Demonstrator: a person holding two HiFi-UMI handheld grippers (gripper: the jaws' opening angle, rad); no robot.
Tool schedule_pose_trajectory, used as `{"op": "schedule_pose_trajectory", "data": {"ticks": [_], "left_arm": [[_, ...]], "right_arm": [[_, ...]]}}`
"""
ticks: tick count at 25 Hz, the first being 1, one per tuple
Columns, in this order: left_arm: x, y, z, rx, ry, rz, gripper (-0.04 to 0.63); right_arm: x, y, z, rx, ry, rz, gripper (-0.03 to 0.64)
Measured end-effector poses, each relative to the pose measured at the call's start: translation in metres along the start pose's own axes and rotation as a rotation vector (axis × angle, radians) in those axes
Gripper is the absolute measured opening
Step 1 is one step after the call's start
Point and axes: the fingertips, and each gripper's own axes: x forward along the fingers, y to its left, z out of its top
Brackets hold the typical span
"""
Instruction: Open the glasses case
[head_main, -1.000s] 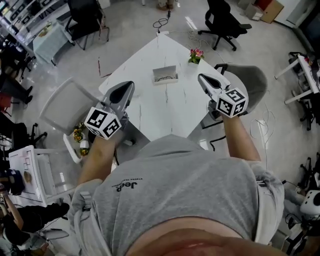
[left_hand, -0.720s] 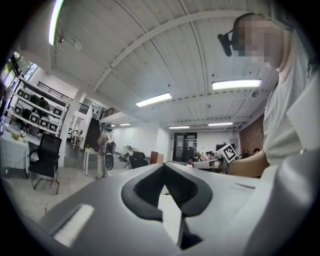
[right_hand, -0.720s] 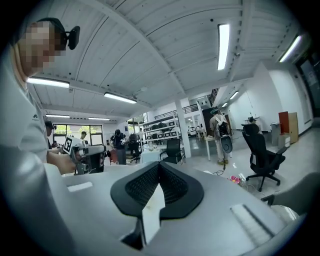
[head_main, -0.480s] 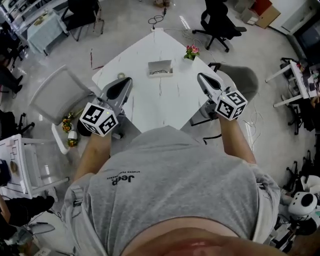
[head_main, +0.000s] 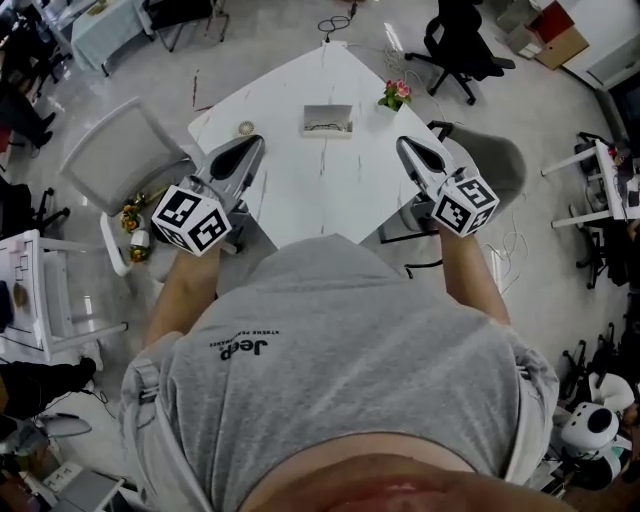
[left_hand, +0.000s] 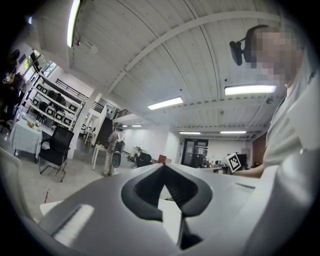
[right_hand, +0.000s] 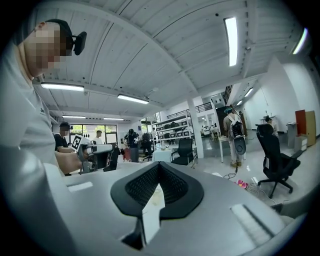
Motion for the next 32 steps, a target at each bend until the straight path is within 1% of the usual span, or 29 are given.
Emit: {"op": "schedule_pose_trajectory", "data": {"ticks": [7, 13, 18, 32], "left_arm": [[0.000, -0.001, -0.002, 0.000, 0.004, -0.013, 0.055], [-0.002, -0.003, -0.002, 0.009, 0.008, -0.028, 0.057], [-0.005, -0.003, -0.001, 0.010, 0.005, -0.029, 0.055], [-0.005, -0.009, 0.000, 0.017, 0.007, -0.041, 0.055]], "right_arm": [[-0.002, -0.004, -0.001, 0.023, -0.012, -0.016, 0.002], [-0.003, -0.001, -0.002, 0.021, -0.006, -0.030, 0.002], [-0.006, 0.006, -0.002, -0.036, 0.006, -0.028, 0.002], [-0.010, 0.007, 0.000, -0.053, 0.017, -0.039, 0.002]]}}
